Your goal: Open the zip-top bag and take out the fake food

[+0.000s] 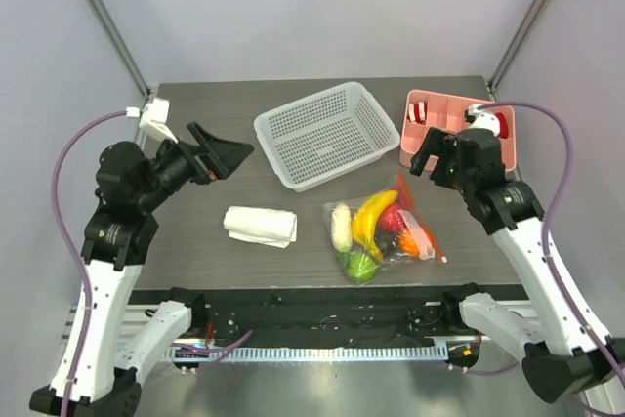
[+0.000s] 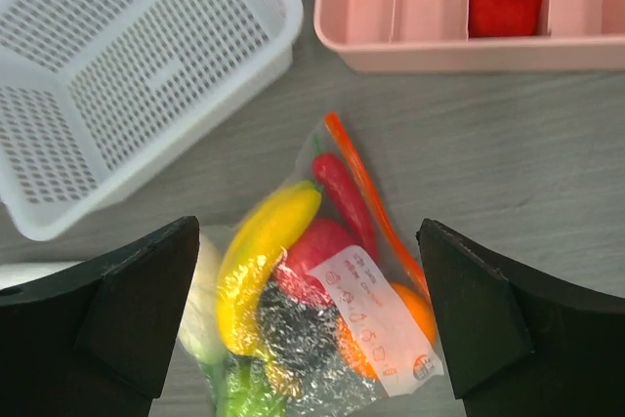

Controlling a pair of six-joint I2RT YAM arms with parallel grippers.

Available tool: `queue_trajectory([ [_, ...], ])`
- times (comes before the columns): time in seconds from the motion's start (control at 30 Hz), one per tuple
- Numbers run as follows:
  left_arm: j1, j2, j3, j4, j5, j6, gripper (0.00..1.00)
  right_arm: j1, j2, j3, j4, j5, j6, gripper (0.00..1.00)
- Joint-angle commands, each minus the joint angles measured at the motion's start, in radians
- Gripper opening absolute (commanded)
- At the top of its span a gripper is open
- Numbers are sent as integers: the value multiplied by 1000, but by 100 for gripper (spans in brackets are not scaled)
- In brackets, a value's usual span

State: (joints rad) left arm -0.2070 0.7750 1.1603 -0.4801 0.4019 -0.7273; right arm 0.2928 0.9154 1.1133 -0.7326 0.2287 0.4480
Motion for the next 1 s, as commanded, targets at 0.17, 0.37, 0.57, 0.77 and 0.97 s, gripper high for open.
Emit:
queue_trajectory([
  [0.17, -326, 110, -106, 112, -33, -67, 100, -179, 122, -201, -10, -194, 55, 100],
  [0.37, -747, 274, -105, 140, -424, 25, 95, -251, 102, -224, 2, -235, 38, 100],
  [0.57, -1063, 571, -68, 144, -765, 86, 86, -253, 111, -253, 7, -215, 37, 100],
  [0.77, -1111, 811, 10, 172, -782, 100, 82, -258, 172, -332, 104, -410, 113, 99],
  [0.97, -1108, 905, 12, 161, -851, 100, 82, -258, 174, -414, 160, -456, 149, 98],
])
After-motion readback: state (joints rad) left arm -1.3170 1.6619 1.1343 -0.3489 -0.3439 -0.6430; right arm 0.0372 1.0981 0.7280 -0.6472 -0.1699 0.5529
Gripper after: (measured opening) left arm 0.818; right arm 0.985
